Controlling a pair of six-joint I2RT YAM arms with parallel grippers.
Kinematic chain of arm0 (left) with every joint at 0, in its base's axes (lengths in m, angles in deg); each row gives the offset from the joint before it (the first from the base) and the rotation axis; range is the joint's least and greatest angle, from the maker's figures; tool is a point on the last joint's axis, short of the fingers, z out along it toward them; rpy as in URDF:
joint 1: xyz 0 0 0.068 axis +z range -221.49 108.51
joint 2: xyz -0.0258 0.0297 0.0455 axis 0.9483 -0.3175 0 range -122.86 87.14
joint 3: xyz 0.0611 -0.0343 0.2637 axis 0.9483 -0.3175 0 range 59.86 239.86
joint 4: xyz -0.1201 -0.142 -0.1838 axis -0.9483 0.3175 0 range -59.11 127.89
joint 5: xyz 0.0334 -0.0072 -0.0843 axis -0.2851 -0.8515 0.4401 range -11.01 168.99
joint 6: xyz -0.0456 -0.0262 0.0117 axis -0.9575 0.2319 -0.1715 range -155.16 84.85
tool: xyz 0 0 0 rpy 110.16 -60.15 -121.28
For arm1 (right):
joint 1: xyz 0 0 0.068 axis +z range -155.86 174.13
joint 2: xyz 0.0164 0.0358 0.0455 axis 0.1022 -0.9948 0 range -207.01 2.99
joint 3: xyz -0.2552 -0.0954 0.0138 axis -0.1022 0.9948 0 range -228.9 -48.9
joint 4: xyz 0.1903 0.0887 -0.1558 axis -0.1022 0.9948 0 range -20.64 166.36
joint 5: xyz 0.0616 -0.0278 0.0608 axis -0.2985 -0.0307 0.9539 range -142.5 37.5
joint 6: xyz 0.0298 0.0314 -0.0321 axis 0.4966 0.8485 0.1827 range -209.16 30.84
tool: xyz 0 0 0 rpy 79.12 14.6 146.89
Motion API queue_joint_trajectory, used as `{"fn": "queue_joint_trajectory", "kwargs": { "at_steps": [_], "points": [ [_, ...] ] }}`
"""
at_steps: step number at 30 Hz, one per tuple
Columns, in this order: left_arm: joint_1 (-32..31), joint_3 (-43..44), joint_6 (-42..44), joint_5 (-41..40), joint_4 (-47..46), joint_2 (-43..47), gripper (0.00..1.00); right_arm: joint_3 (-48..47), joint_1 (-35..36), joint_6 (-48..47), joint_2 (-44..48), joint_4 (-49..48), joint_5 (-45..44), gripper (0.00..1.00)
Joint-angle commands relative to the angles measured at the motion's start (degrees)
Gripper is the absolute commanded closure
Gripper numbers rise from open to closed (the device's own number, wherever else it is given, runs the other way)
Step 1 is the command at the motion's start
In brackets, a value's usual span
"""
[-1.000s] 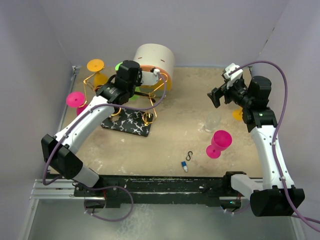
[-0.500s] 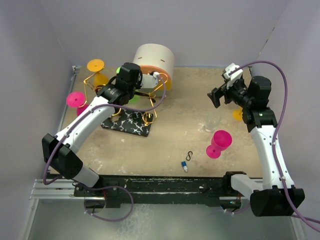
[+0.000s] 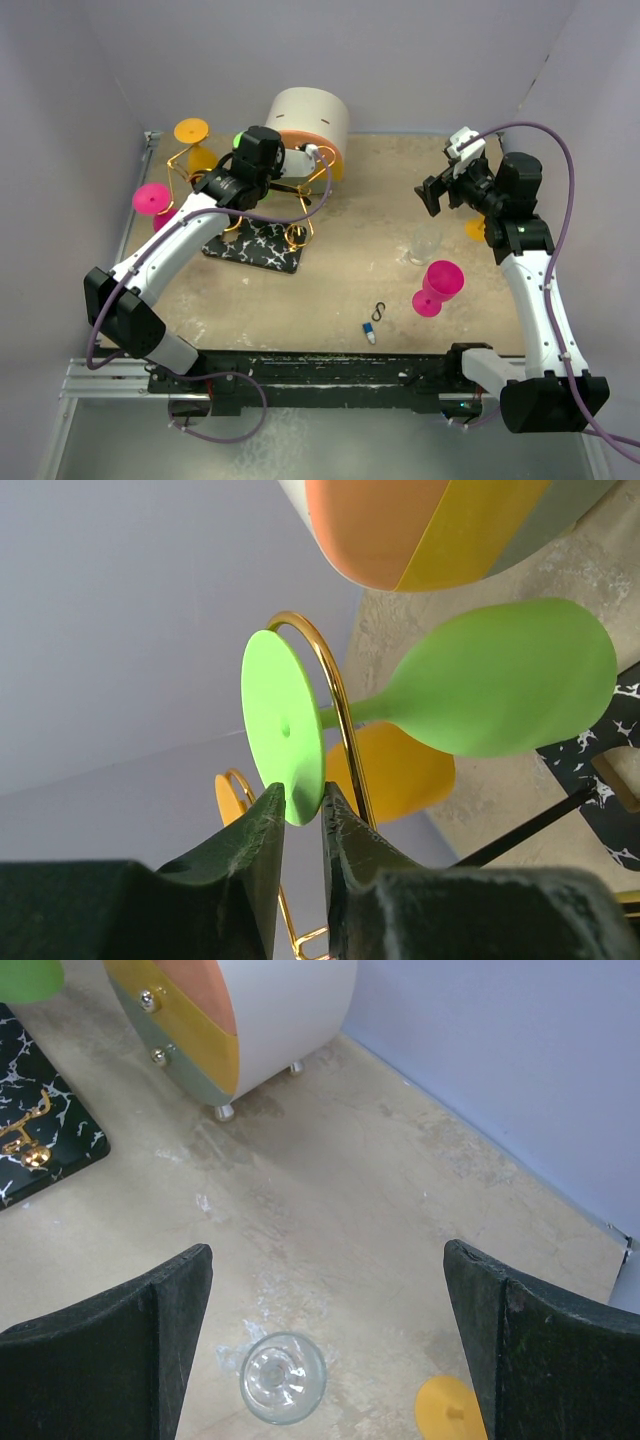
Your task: Place the wine glass upside down on the wine glass rack
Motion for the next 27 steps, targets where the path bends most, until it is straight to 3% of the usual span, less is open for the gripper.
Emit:
{"fn": "queue_joint_trajectory", "kwargs": {
  "at_steps": [1, 14, 27],
  "points": [
    [0.41, -0.28, -1.36, 0.06, 0.08, 2.06, 0.74, 0.10, -0.37, 0.22, 0.44, -1.98, 0.30, 0.00],
    [0.40, -0.19, -1.77, -0.54, 3.13, 4.64, 0.63, 0.27, -0.56, 0.15, 0.26, -1.98, 0.37, 0.00],
    [0.43, 0.46, -3.10, -0.07, 5.24, 9.19, 0.58, 0.20, -1.12, 0.32, 0.13, -1.98, 0.63, 0.00]
  ]
}}
